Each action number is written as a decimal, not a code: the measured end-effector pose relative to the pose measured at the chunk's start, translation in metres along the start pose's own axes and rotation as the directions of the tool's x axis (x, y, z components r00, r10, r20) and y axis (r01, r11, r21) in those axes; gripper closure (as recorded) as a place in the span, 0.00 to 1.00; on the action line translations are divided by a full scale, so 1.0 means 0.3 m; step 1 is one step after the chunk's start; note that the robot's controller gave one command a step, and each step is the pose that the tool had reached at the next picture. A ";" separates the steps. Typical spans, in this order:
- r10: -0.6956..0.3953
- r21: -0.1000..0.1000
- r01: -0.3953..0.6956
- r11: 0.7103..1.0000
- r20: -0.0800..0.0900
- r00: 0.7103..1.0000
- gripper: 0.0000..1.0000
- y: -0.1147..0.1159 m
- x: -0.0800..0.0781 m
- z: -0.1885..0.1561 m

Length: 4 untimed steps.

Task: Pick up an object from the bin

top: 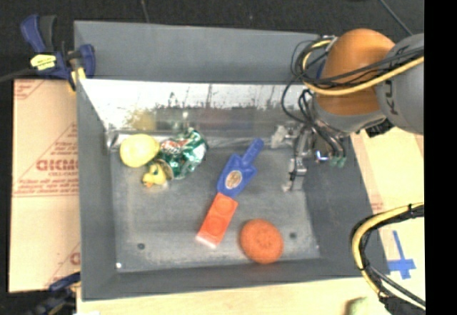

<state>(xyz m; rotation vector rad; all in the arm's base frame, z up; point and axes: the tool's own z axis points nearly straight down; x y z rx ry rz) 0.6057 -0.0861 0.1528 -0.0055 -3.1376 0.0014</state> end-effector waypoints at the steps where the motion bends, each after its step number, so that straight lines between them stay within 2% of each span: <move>1: -0.002 0.001 0.002 1.000 0.006 1.000 0.00 0.001 -0.003 -0.015; 2: -0.370 0.008 0.369 0.929 0.015 0.929 0.00 0.117 -0.129 0.198; 3: -0.453 0.005 0.453 0.891 0.009 0.891 0.00 0.198 -0.138 0.175; 4: -0.545 0.005 0.545 0.839 0.009 0.838 0.00 0.272 -0.107 0.174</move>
Offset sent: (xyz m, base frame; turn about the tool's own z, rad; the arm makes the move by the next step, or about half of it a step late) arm 0.0447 0.0467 -0.0828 -0.4791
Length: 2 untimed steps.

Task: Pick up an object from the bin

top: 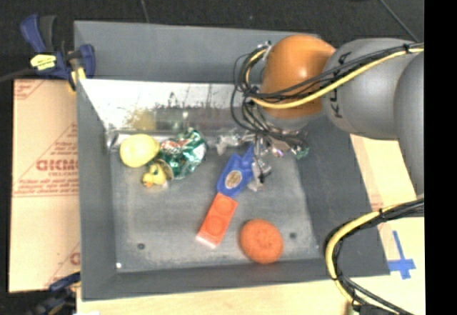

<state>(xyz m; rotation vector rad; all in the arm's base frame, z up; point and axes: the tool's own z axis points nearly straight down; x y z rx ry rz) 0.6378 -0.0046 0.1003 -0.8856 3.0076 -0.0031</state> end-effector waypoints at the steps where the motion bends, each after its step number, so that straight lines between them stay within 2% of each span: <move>1: -0.078 0.010 0.078 0.997 0.011 0.997 0.00 -0.051 -0.031 0.084; 2: -0.145 0.011 0.144 0.989 0.011 0.989 1.00 -0.027 -0.040 0.090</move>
Offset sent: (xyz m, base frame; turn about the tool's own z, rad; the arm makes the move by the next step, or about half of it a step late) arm 0.0117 0.0021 -0.0303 -0.1515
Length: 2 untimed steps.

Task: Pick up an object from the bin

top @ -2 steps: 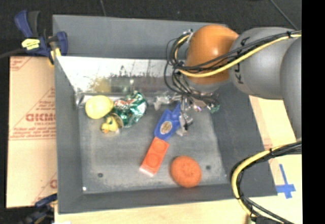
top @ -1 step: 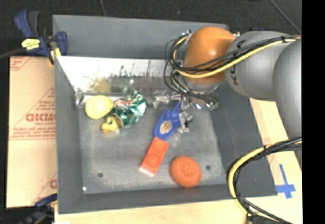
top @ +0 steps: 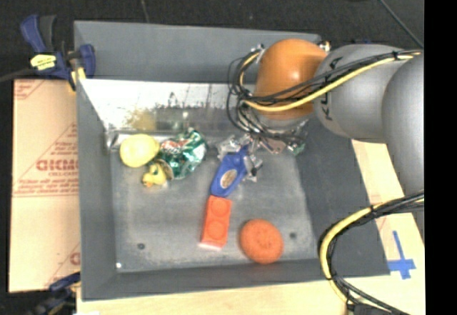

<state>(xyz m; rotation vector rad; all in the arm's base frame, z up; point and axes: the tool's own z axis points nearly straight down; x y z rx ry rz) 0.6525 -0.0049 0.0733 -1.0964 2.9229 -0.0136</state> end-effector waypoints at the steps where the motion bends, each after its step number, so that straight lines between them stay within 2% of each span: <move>1: 0.000 0.000 0.000 1.000 0.000 1.000 1.00 0.000 0.000 0.000; 2: 0.002 -0.002 -0.002 1.000 -0.001 1.000 1.00 0.001 0.002 -0.044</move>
Offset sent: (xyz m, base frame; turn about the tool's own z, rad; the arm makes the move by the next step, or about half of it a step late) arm 0.0001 0.0003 0.0321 0.0002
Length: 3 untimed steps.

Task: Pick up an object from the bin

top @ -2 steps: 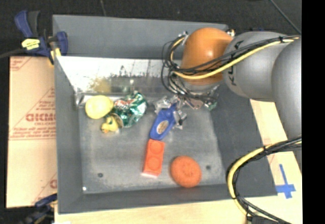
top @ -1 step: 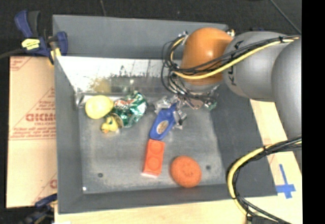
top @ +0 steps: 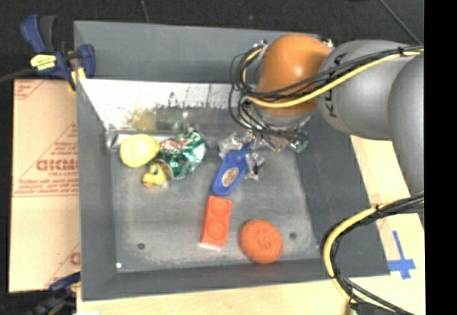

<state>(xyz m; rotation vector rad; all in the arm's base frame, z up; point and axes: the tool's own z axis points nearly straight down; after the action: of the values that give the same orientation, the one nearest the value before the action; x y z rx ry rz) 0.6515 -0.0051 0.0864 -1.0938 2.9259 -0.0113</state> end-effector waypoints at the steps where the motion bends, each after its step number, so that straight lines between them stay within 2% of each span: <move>1: 0.001 0.002 -0.001 1.000 0.003 1.000 1.00 -0.003 -0.003 -0.071; 3: 0.006 -0.001 -0.006 1.000 0.000 1.000 1.00 -0.005 -0.004 -0.357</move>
Offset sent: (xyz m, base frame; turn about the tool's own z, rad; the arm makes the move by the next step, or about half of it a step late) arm 0.0005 -0.0003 0.1706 0.0007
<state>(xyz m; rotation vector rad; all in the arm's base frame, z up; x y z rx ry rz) 0.6514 -0.0052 0.1934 -1.0850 2.9300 -0.0097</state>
